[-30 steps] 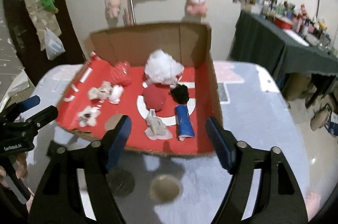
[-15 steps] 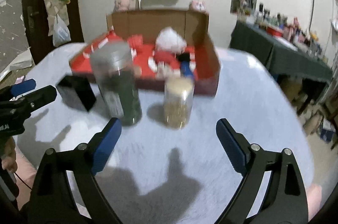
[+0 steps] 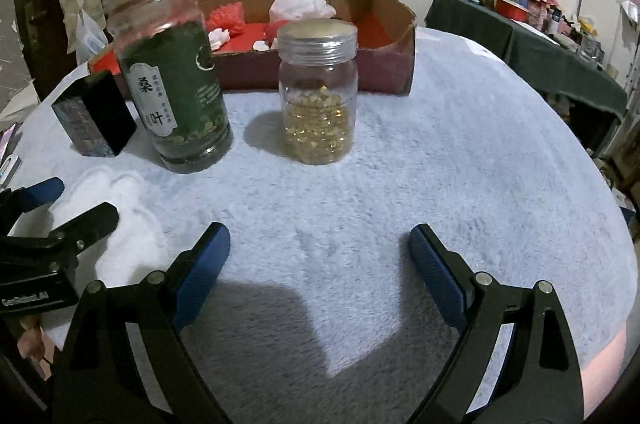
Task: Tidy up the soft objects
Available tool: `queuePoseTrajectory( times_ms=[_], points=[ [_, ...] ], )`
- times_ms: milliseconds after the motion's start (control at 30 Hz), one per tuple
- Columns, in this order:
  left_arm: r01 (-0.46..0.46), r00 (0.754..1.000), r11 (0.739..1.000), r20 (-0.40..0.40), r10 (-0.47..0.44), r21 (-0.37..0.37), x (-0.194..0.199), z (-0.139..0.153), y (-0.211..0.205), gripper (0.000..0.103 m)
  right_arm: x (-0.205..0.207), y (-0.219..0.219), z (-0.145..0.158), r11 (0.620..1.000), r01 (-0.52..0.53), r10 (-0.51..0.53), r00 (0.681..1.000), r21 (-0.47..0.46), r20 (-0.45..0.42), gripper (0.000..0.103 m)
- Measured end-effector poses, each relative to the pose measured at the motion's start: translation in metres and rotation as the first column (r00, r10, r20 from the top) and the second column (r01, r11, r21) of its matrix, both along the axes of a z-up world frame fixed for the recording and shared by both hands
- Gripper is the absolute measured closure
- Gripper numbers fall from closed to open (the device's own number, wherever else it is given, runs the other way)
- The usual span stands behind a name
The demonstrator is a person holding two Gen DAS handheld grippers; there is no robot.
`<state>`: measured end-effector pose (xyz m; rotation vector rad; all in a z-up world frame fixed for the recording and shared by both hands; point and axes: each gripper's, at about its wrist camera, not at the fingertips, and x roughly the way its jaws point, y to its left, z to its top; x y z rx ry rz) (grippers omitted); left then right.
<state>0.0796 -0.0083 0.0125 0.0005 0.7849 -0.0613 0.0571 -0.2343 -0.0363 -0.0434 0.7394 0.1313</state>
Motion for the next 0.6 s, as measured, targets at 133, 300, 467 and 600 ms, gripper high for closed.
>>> queuePoseTrajectory(
  times_ms=[133, 300, 467, 600],
  points=[
    [-0.018, 1.0, 1.0, 0.001, 0.018, 0.012, 0.0015, -0.0015, -0.0007, 0.0, 0.0012, -0.0029, 0.0006, 1.0, 0.008, -0.008, 1.0, 0.009, 0.002, 0.011],
    [-0.031, 1.0, 0.999, 0.002, 0.031, 0.01, 0.0015, -0.0024, 0.001, 0.0, -0.0005, -0.0032, -0.0003, 1.0, 0.009, -0.009, 1.0, 0.006, 0.008, 0.01],
    [-0.031, 1.0, 0.999, 0.003, 0.031, 0.009, 0.0009, -0.0025, 0.0001, 0.0, -0.0002, -0.0026, -0.0006, 1.0, 0.01, -0.01, 1.0, 0.007, 0.009, 0.01],
    [-0.031, 1.0, 0.999, -0.001, 0.031, 0.008, 0.0013, -0.0022, 0.0008, 0.0, -0.0001, -0.0033, -0.0001, 1.0, 0.011, -0.011, 1.0, 0.012, 0.009, 0.01]
  ],
)
